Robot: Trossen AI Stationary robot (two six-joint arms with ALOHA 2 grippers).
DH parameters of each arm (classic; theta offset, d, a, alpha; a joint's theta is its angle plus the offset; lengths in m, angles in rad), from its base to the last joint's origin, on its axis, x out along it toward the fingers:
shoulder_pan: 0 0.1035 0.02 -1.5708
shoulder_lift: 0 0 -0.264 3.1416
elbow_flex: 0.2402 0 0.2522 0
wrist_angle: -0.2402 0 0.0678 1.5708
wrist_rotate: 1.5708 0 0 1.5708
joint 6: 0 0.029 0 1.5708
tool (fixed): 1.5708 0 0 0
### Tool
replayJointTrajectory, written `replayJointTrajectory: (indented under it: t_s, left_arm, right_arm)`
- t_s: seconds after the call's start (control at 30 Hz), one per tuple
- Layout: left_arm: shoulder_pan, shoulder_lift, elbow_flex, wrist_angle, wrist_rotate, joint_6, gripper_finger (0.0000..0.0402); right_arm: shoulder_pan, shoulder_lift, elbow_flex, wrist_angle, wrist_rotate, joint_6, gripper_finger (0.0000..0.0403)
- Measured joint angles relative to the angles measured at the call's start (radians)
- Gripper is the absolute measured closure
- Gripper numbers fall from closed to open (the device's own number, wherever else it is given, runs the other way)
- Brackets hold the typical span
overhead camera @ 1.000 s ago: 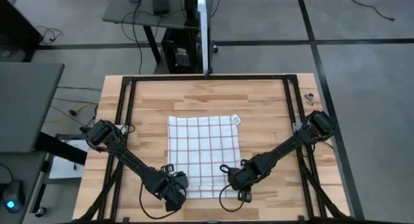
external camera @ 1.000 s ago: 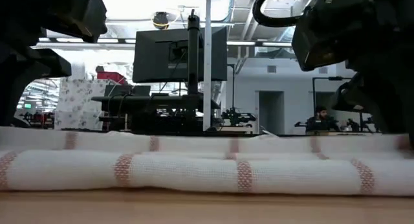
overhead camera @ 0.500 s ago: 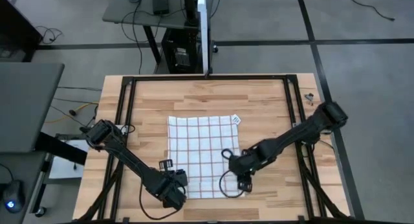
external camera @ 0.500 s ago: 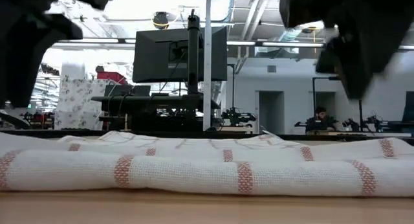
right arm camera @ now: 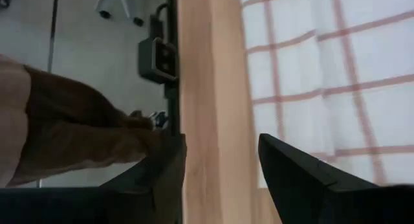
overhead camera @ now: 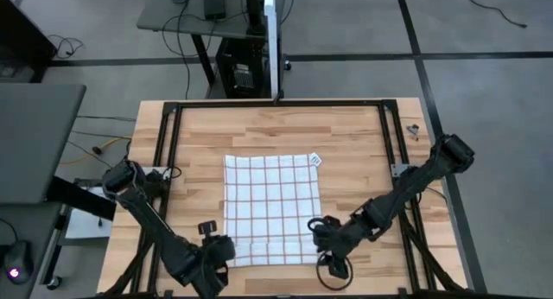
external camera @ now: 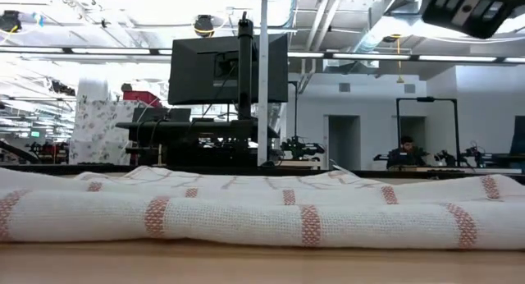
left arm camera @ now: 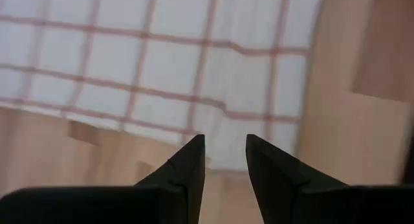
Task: Roll towel
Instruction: Roll the white towel
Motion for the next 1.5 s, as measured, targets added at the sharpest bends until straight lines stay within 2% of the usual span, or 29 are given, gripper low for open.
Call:
replayJointTrajectory:
  t_s: [0.2,0.33,0.43,0.57,0.7,0.9,1.17,1.3,1.5]
  left_arm:
    - [0.021,-0.084,0.001,0.118,0.041,0.055,0.0280]
    - [0.002,-0.089,0.001,0.238,0.057,0.200,0.0271]
    - [-0.023,-0.055,0.003,0.304,0.032,0.263,0.0271]
    - [-0.038,0.023,0.005,0.292,0.013,0.245,0.0271]
    - [-0.045,0.105,0.021,0.251,0.008,0.163,0.0271]
    - [-0.047,0.172,0.024,0.258,0.009,0.178,0.0271]
    - [-0.047,0.245,0.022,0.249,-0.024,0.256,0.0271]
    - [-0.045,0.285,0.023,0.253,-0.032,0.206,0.0268]
    - [-0.025,0.257,0.020,0.175,-0.033,0.117,0.0249]
  right_arm:
    - [0.026,-0.033,0.048,-0.014,0.000,-0.014,0.0160]
    - [0.105,-0.001,0.070,-0.016,0.039,-0.095,0.0143]
    - [0.179,0.055,0.090,-0.017,0.172,-0.150,0.0143]
    - [0.242,0.156,0.125,-0.077,0.417,-0.169,0.0143]
    - [0.268,0.253,0.146,-0.080,0.536,-0.171,0.0143]
    - [0.260,0.370,0.153,-0.074,0.556,-0.160,0.0143]
    - [0.206,0.424,0.150,-0.062,0.575,-0.160,0.0143]
    - [0.184,0.423,0.149,-0.058,0.580,-0.160,0.0143]
    - [0.179,0.423,0.149,-0.032,0.574,-0.160,0.0143]
